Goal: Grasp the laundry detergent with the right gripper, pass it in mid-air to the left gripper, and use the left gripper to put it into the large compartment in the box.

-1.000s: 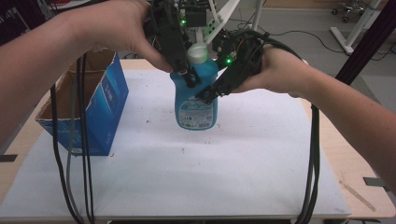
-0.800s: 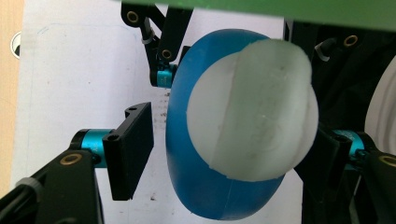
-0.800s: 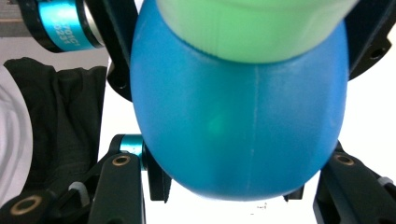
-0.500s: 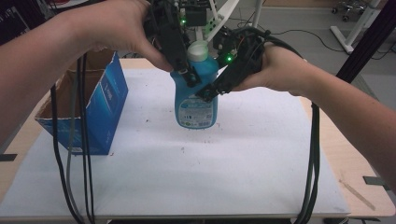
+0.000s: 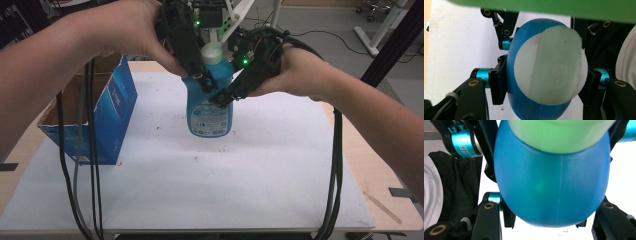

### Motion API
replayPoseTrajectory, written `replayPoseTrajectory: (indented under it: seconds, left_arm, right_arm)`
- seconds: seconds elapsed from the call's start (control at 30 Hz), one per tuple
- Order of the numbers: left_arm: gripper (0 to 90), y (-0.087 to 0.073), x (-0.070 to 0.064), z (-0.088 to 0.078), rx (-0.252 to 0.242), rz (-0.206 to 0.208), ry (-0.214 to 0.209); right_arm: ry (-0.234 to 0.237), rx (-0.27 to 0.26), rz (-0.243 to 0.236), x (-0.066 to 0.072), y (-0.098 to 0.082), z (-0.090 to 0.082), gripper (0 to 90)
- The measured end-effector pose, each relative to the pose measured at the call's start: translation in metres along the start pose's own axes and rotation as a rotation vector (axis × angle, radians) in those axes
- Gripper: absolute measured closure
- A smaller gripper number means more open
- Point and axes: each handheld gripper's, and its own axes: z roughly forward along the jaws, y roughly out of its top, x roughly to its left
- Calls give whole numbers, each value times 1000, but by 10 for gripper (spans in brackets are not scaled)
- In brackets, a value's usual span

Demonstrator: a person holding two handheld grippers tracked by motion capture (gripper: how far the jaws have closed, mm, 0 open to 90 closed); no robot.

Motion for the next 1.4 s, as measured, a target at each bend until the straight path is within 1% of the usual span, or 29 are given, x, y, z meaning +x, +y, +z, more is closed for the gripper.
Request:
replayPoseTrajectory:
  seconds: [0.03,0.07,0.1,0.13,0.2,0.23,0.33,0.37,0.4,0.43,0.63,0.67,0.7,0.87,0.9,0.93,0.97,1.0,1.03,1.07,1.1,1.17,1.2,1.23,1.27,1.3,1.33,1.4]
  left_arm:
    - [369,0,-1,0,-8,-4,6]
    - [369,0,1,-1,9,17,4]
    - [370,0,1,-2,14,19,1]
    - [369,0,1,-2,13,17,-1]
    - [370,-1,1,-2,10,12,-4]
    - [370,-1,1,-2,9,13,-3]
    - [370,-1,1,-3,6,14,-4]
    - [370,-1,0,-3,-5,7,-5]
    - [371,-1,1,-3,-3,12,-4]
    - [372,-1,0,-3,-3,13,-4]
    - [374,-1,0,-3,-9,16,3]
    - [376,0,0,-3,0,26,3]
    - [377,0,-1,-3,-9,22,8]
    - [378,-2,0,-7,-25,17,3]
    - [378,-3,1,-7,-16,16,-4]
    - [379,-3,0,-6,-14,14,-6]
    - [379,-3,0,-6,-14,14,-6]
    - [379,-4,-1,-7,-15,19,0]
    - [379,-4,-2,-8,-21,15,-1]
    - [379,-5,-1,-10,-22,13,-5]
    - [379,-5,-1,-11,-27,6,-7]
    - [379,-7,0,-13,-33,-2,-5]
    - [379,-8,1,-15,-26,-5,-7]
    - [379,-9,0,-16,-31,-17,-3]
    - [379,-10,1,-18,-28,-17,1]
    - [379,-11,1,-21,-27,-23,5]
    - [379,-12,2,-23,-28,-37,7]
    - [379,-15,3,-28,-26,-57,13]
  right_arm:
    - [-1,-2,-1,0,0,0,478]
    - [4,5,25,2,0,-1,477]
    - [-2,-9,-16,-2,0,0,477]
    - [2,-3,-9,-1,0,0,478]
    - [4,-12,-14,-1,0,1,477]
    - [1,11,23,2,0,-1,477]
    - [-2,10,18,2,0,-1,476]
    - [2,0,13,1,0,-1,476]
    - [1,-14,-10,0,0,-1,476]
    - [2,-5,5,1,0,-2,476]
    - [-2,-6,-3,0,0,-2,472]
    - [2,-12,-10,0,0,-1,468]
    - [1,-11,-9,0,0,-1,466]
    - [8,-19,-6,0,0,-2,458]
    - [8,-42,-4,-1,0,-4,421]
    - [19,-73,-5,-2,1,-6,324]
    - [19,-73,-5,-2,1,-6,324]
    - [5,-90,12,-2,1,-7,230]
    - [8,-81,22,-3,0,-7,223]
    - [26,-67,24,-4,-2,-7,223]
    - [18,-55,28,-4,-3,-7,222]
    - [23,-38,38,-5,-6,-8,206]
    - [12,-34,53,-5,-8,-10,205]
    - [6,-33,63,-6,-10,-12,205]
    - [8,-24,72,-7,-12,-14,206]
    - [-2,-17,80,-8,-15,-16,205]
    - [-13,-10,90,-9,-18,-17,205]
    - [-24,24,109,-12,-24,-19,205]
